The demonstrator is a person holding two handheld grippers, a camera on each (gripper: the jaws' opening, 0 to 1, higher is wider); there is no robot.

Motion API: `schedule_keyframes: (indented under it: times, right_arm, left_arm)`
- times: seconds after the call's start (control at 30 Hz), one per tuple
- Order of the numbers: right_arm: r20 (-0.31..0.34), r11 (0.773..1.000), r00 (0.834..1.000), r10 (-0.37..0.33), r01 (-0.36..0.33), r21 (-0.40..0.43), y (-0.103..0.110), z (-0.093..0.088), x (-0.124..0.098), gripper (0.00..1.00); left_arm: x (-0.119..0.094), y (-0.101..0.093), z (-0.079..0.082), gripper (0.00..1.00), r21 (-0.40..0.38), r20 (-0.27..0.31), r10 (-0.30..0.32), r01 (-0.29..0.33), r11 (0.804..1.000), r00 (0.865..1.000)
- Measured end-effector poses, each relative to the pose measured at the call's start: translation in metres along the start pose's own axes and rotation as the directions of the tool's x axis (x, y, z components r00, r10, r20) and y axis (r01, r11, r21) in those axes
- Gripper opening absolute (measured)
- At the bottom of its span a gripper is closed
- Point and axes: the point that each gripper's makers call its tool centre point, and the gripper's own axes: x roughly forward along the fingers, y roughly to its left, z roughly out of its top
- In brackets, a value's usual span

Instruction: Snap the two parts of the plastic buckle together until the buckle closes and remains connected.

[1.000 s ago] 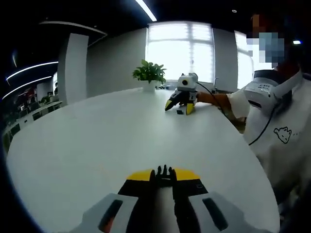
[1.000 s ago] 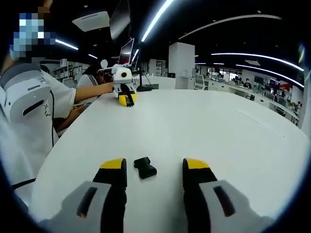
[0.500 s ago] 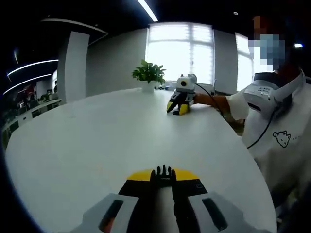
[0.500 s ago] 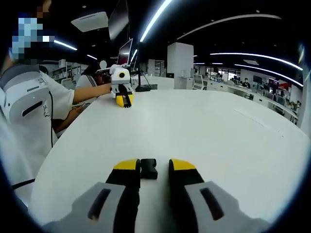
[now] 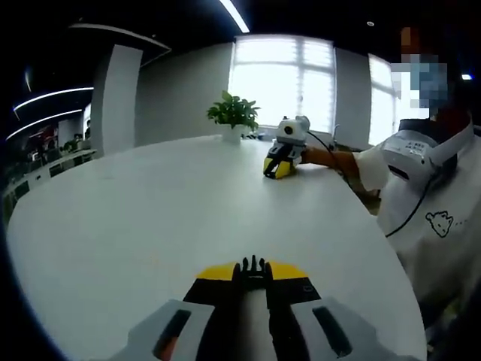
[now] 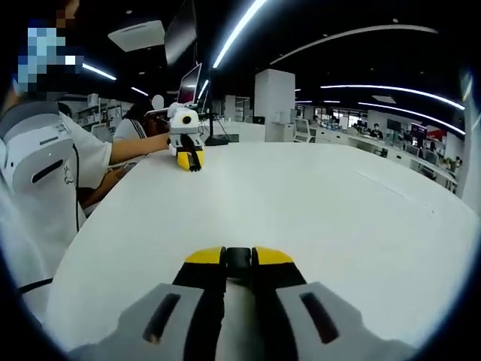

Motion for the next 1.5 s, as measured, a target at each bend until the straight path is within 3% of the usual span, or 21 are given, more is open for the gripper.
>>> schedule_keyframes:
  times: [0.4, 1.03, 1.27, 1.5]
  right_arm:
    - [0.011, 0.999, 0.999, 0.037, -0.037, -0.003, 0.002, 0.010, 0.013, 0.13]
    - [0.005, 0.993, 0.993, 0.117, -0.117, -0.024, 0.003, 0.023, 0.041, 0.13]
    - [0.001, 0.987, 0.989, 0.148, -0.148, -0.057, 0.007, 0.025, 0.043, 0.13]
    - [-0.019, 0.982, 0.983, 0.184, -0.185, -0.048, 0.013, 0.019, 0.047, 0.13]
  left_arm:
    - [0.023, 0.001, 0.022, 0.12, 0.020, 0.021, -0.025, 0.025, 0.999, 0.999]
    - [0.093, -0.020, 0.066, 0.13, 0.104, 0.016, -0.129, 0.127, 0.986, 0.991]
    - [0.112, -0.030, 0.070, 0.13, 0.137, -0.015, -0.150, 0.151, 0.979, 0.989]
    - [0.115, -0.029, 0.072, 0.13, 0.133, -0.019, -0.153, 0.154, 0.979, 0.988]
